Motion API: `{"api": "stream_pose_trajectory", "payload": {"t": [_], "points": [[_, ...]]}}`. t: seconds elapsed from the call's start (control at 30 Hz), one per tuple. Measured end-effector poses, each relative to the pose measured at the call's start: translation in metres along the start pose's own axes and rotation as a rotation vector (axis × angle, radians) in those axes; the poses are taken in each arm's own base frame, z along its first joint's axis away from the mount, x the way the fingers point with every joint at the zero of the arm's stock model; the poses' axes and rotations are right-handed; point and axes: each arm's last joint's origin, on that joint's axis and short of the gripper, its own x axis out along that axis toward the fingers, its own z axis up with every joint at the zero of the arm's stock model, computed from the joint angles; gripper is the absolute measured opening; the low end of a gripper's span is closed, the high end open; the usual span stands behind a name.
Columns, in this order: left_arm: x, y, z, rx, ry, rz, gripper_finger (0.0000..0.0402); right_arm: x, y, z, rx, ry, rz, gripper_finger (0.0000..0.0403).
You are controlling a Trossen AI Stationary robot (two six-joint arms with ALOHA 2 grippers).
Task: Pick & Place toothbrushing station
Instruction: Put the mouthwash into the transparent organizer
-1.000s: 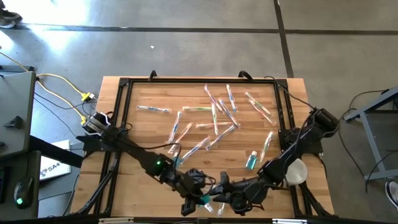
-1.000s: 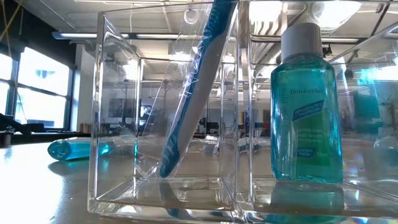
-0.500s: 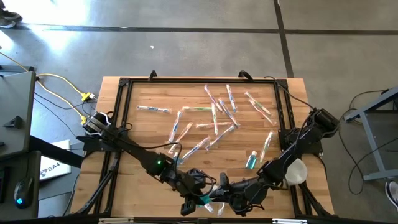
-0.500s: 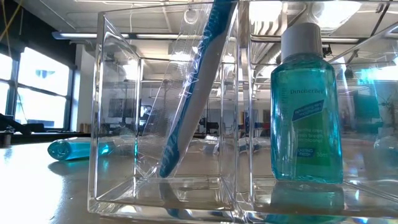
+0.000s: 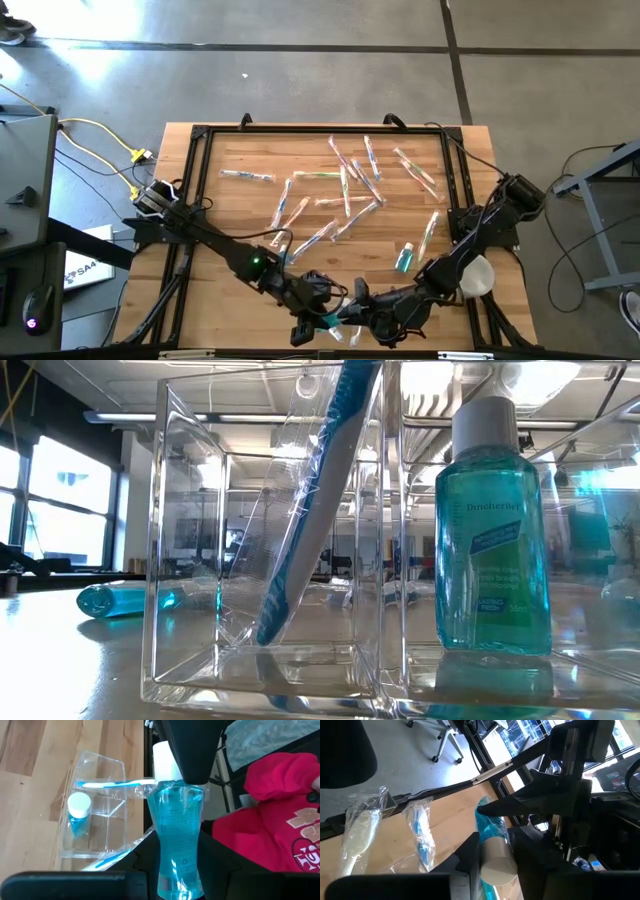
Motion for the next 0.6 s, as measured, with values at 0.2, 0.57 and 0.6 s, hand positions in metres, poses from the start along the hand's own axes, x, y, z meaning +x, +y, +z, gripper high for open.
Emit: {"api": "stream_pose_trajectory", "payload": {"t": [0.2,0.57,0.6], "points": [[0.0000,-0.0005,0.0006,0.029,-0.006,-0.005,0.0097,-0.0016,0.0021,0.0019,-0.001,0.006,-0.007,0.0085],[0.0001,-0.0016,0.0021,0.058,-0.027,-0.013,0.0097,-0.0035,0.0041,0.0041,-0.001,0.007,-0.005,0.0085],[0.0001,-0.0016,0.0022,0.059,-0.028,-0.013,0.0097,-0.0035,0.0041,0.0041,0.000,0.007,-0.005,0.0085]]}}
